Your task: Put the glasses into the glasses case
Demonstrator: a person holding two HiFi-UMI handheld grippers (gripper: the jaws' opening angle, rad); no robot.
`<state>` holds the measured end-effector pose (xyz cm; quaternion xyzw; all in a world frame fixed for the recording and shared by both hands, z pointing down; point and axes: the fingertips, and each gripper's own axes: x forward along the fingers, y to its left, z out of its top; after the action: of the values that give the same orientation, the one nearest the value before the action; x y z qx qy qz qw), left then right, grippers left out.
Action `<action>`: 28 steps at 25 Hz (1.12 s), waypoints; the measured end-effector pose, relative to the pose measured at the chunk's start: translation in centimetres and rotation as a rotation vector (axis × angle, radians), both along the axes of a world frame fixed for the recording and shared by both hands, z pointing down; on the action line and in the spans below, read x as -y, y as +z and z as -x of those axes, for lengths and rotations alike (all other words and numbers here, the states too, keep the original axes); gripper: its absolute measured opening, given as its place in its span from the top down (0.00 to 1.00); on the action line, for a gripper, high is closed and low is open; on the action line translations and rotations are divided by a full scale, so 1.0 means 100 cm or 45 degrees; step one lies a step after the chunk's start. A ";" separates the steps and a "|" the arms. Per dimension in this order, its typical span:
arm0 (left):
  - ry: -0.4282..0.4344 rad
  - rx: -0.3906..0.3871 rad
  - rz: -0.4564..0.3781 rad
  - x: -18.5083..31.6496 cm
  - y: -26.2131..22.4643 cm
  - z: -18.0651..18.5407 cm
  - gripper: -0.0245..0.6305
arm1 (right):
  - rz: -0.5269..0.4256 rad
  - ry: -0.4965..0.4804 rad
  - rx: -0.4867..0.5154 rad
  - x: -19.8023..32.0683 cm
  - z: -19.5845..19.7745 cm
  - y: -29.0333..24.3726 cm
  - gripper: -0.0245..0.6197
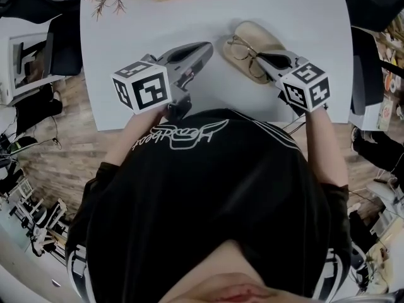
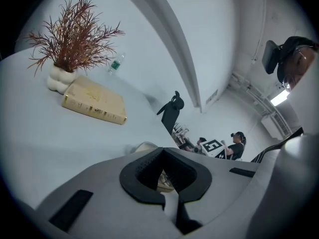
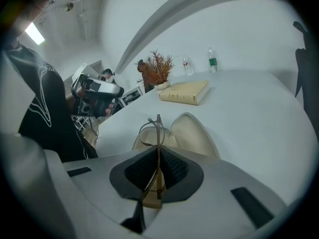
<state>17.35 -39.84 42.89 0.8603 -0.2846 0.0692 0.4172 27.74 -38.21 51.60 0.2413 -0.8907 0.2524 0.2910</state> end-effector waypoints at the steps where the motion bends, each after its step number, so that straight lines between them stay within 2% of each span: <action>1: -0.002 -0.002 0.000 0.000 0.000 0.000 0.95 | 0.004 -0.004 -0.014 0.000 0.000 0.002 0.93; 11: -0.032 -0.014 0.011 -0.001 0.005 0.003 0.95 | 0.050 -0.060 -0.123 0.000 0.003 0.024 0.93; 18: -0.050 -0.019 0.014 -0.001 0.007 0.007 0.95 | 0.084 -0.051 -0.155 0.002 0.003 0.029 0.93; 28: -0.046 -0.023 0.003 -0.004 0.006 0.006 0.95 | 0.053 -0.049 -0.313 0.004 0.001 0.038 0.93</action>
<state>16.72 -39.43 43.49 0.8552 -0.2961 0.0543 0.4220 27.64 -38.57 55.41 0.2472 -0.8474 0.2337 0.4077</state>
